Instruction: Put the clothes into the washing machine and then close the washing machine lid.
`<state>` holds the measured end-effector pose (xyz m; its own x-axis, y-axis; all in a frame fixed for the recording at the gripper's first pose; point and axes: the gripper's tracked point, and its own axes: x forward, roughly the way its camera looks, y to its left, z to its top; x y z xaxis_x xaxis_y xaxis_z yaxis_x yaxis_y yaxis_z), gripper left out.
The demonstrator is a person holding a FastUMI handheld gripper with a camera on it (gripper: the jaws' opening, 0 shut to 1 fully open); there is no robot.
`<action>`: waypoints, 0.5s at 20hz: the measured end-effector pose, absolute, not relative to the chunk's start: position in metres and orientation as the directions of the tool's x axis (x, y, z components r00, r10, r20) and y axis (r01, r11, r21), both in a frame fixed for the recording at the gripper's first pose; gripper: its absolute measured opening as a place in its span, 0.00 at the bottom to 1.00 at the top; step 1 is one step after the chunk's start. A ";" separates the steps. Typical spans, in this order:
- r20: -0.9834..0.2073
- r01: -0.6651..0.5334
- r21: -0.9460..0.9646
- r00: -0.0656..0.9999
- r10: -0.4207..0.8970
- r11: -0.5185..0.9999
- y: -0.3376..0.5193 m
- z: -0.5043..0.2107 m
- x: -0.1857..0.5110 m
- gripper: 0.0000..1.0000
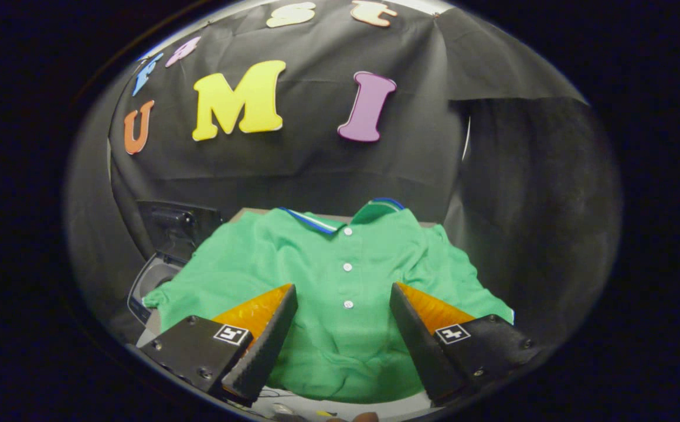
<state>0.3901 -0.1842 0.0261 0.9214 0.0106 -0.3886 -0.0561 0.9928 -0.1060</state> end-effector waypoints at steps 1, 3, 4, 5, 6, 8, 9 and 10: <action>-0.407 -0.056 -0.104 0.913 0.009 0.993 -0.186 0.019 0.392 1.00; -0.403 -0.063 -0.080 0.915 0.026 0.995 -0.185 0.016 0.395 1.00; -0.407 -0.071 -0.070 0.913 0.036 0.995 -0.185 0.016 0.392 1.00; -0.411 -0.075 -0.061 0.910 0.044 0.995 -0.184 0.017 0.391 1.00; -0.410 -0.079 -0.053 0.911 0.051 0.995 -0.184 0.018 0.390 1.00; -0.405 -0.084 -0.056 0.913 0.054 0.995 -0.184 0.016 0.390 1.00; -0.401 -0.084 -0.066 0.915 0.051 0.994 -0.185 0.016 0.392 1.00; -0.402 -0.085 -0.067 0.914 0.051 0.994 -0.186 0.017 0.393 1.00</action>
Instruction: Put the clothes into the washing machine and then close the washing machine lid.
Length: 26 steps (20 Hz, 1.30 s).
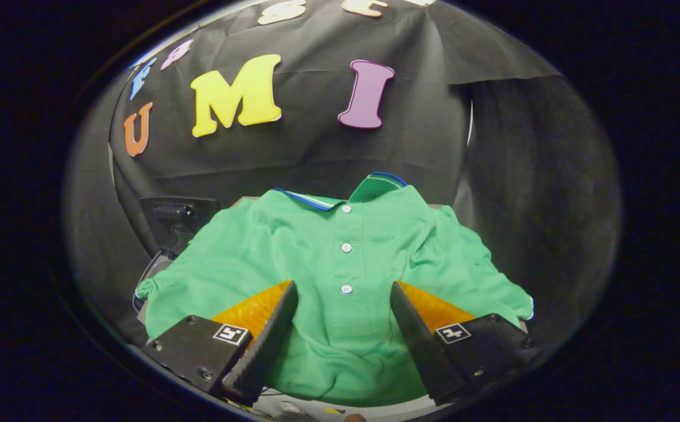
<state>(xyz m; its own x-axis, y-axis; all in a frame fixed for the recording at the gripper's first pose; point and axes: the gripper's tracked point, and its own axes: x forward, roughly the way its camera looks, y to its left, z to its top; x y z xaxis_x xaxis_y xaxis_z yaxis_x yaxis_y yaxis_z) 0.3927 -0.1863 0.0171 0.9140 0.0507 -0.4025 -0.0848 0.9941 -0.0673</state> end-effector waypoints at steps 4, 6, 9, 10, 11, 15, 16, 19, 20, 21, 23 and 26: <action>-0.469 -0.093 -0.024 0.881 0.071 0.995 -0.183 0.015 0.389 0.84; -0.476 -0.111 -0.001 0.874 0.097 0.994 -0.178 0.009 0.393 0.53; -0.469 -0.092 -0.013 0.880 0.075 0.996 -0.180 0.013 0.396 0.17; -0.473 -0.086 -0.024 0.878 0.065 0.996 -0.180 0.015 0.396 0.09; -0.475 -0.090 -0.034 0.878 0.063 0.995 -0.180 0.015 0.397 0.08; -0.459 -0.084 -0.008 0.886 0.071 0.996 -0.175 0.028 0.395 0.06; -0.439 -0.083 0.000 0.895 0.075 0.997 -0.173 0.038 0.394 0.06; -0.382 -0.110 0.050 0.916 0.121 0.993 -0.156 0.078 0.390 0.06; -0.368 -0.129 0.064 0.919 0.143 0.990 -0.147 0.091 0.388 0.06; -0.343 -0.151 0.075 0.924 0.167 0.986 -0.138 0.106 0.385 0.06; -0.302 -0.196 0.084 0.929 0.212 0.977 -0.120 0.131 0.381 0.06; -0.257 -0.264 0.109 0.924 0.284 0.958 -0.088 0.164 0.376 0.06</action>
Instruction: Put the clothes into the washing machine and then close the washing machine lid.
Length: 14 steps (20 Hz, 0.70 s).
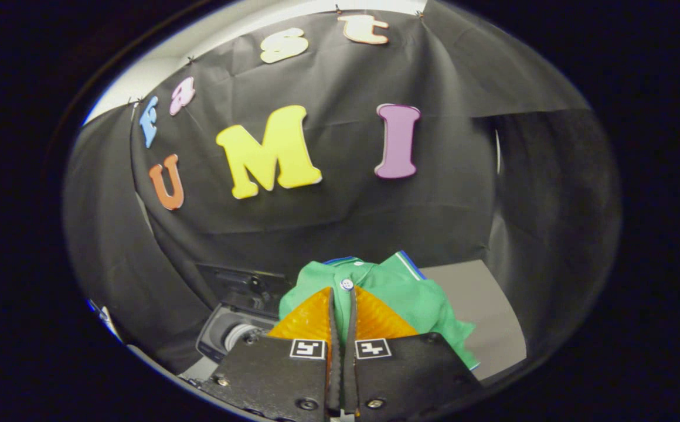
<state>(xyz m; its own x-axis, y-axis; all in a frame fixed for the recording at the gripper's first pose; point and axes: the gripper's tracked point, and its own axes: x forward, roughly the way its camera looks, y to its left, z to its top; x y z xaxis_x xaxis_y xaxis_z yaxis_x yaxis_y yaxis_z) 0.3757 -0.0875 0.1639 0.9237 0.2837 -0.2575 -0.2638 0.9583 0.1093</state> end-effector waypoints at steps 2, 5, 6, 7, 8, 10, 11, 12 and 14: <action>-0.230 -0.314 0.102 0.916 0.330 0.944 -0.064 0.184 0.371 0.06; -0.189 -0.386 0.074 0.900 0.393 0.920 -0.026 0.210 0.363 0.06; -0.178 -0.408 0.071 0.893 0.414 0.910 -0.014 0.218 0.360 0.06; -0.167 -0.431 0.070 0.884 0.437 0.899 -0.001 0.223 0.357 0.06; -0.164 -0.452 0.070 0.874 0.457 0.889 0.011 0.228 0.357 0.06; -0.157 -0.493 0.071 0.853 0.498 0.867 0.035 0.234 0.352 0.06; -0.154 -0.514 0.071 0.841 0.518 0.855 0.047 0.237 0.349 0.06; -0.151 -0.533 0.072 0.830 0.538 0.843 0.059 0.239 0.347 0.06; -0.149 -0.570 0.079 0.805 0.575 0.818 0.085 0.242 0.344 0.06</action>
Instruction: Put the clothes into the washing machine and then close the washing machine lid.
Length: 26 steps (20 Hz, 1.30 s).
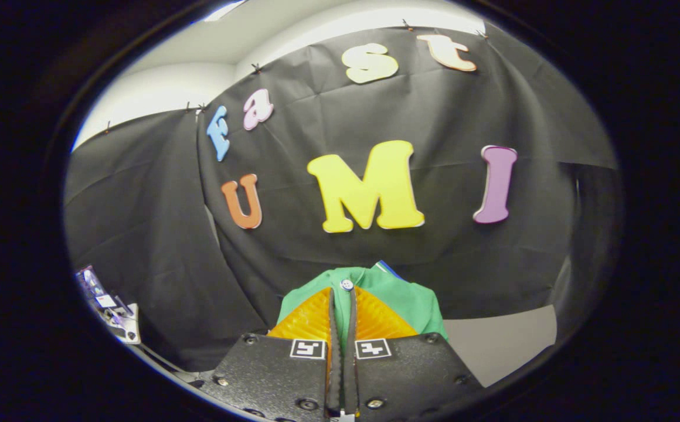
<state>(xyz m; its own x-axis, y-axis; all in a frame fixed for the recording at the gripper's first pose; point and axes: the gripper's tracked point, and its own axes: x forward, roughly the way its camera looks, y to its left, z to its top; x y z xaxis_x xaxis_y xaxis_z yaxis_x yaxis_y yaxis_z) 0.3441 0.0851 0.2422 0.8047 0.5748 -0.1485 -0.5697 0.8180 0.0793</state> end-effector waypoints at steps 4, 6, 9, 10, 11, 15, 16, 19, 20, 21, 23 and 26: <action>-0.149 -0.615 0.080 0.771 0.619 0.784 0.130 0.236 0.344 0.06; -0.162 -0.634 0.090 0.752 0.639 0.768 0.152 0.224 0.346 0.06; -0.179 -0.640 0.116 0.739 0.649 0.760 0.175 0.202 0.357 0.06; -0.183 -0.632 0.123 0.743 0.644 0.765 0.179 0.194 0.361 0.06; -0.189 -0.627 0.125 0.745 0.639 0.769 0.186 0.185 0.364 0.06; -0.238 -0.606 0.124 0.750 0.616 0.786 0.212 0.140 0.379 0.06; -0.257 -0.596 0.133 0.751 0.609 0.792 0.216 0.128 0.383 0.06; -0.300 -0.568 0.162 0.751 0.589 0.807 0.221 0.095 0.389 0.06; -0.311 -0.561 0.166 0.751 0.583 0.811 0.223 0.087 0.392 0.06; -0.324 -0.552 0.172 0.750 0.576 0.816 0.227 0.076 0.395 0.06; -0.357 -0.533 0.177 0.749 0.559 0.827 0.231 0.050 0.402 0.06; -0.404 -0.511 0.183 0.740 0.538 0.840 0.232 0.017 0.405 0.06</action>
